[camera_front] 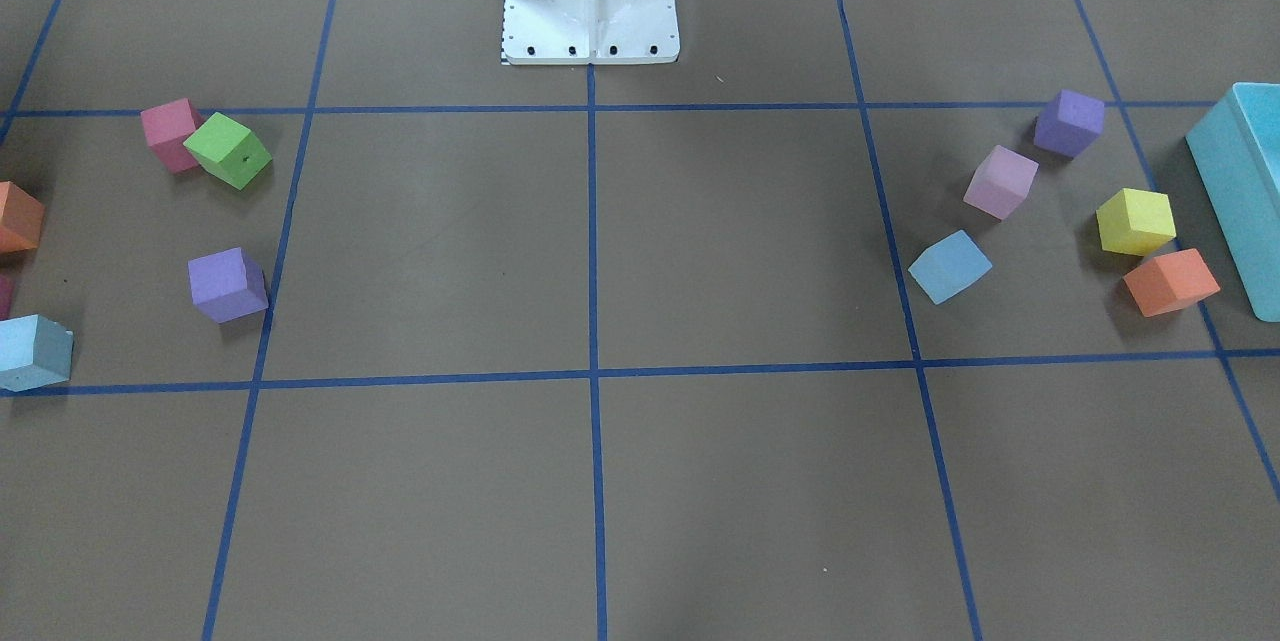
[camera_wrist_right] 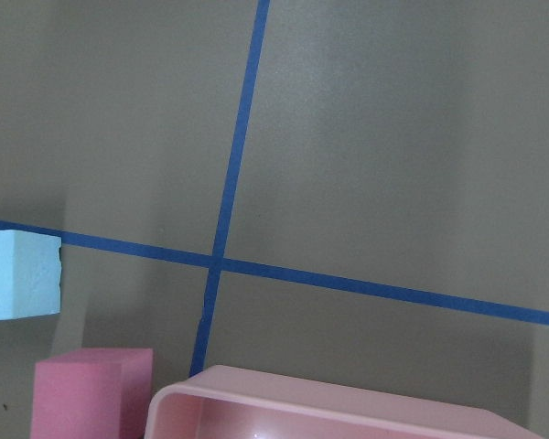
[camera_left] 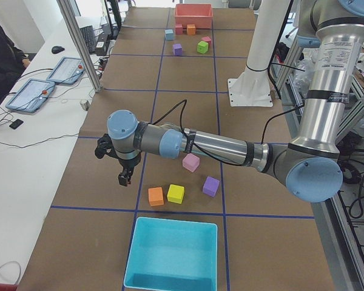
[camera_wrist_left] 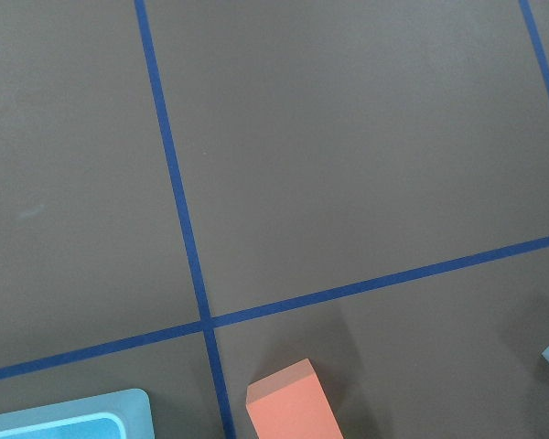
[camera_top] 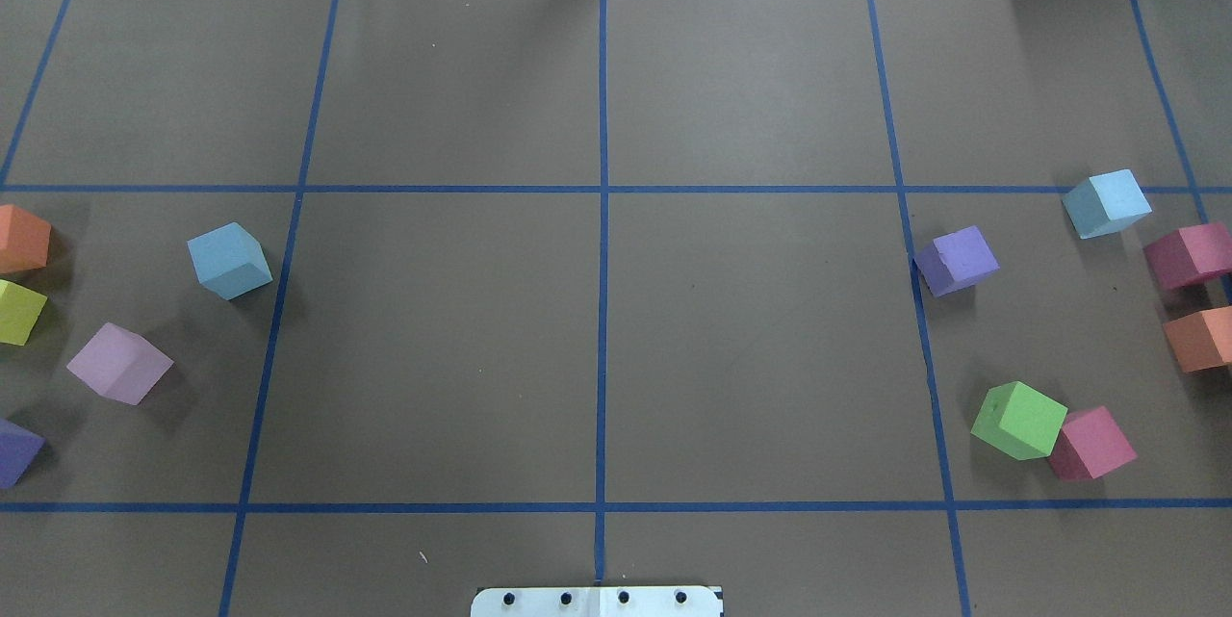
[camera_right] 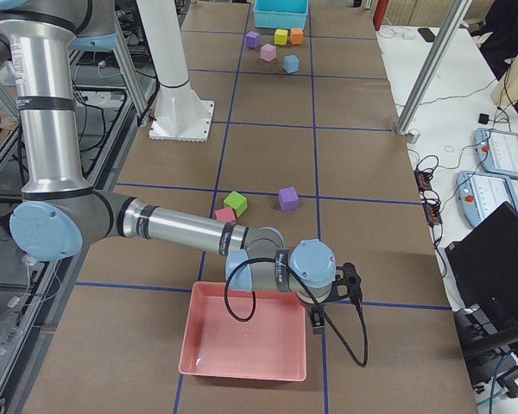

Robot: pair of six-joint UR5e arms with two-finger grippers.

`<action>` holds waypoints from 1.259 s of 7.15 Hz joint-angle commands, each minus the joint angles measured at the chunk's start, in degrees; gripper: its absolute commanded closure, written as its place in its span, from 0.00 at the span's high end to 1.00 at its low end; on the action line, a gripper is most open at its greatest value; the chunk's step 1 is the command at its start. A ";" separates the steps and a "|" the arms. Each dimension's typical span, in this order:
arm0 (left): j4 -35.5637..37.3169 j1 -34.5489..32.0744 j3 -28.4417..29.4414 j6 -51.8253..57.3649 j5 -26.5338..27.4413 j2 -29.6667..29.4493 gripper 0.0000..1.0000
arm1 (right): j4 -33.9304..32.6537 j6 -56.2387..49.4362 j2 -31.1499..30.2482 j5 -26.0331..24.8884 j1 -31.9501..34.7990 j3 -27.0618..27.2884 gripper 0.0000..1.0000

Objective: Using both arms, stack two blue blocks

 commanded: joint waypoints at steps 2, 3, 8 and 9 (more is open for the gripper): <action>0.03 0.00 0.00 -0.02 0.00 -0.09 0.99 | 3.11 23.54 1.13 1.46 -6.20 3.31 1.00; 0.03 0.00 -0.09 -0.02 0.00 0.00 0.99 | 9.22 24.69 0.26 1.64 -7.26 4.98 1.00; 0.29 0.18 -0.09 -0.11 0.00 -0.18 0.99 | 9.06 30.23 3.57 -5.27 -21.29 7.45 1.00; 0.21 0.18 0.00 -0.11 0.00 -0.18 0.99 | 6.85 29.72 4.11 -6.34 -23.24 7.63 1.00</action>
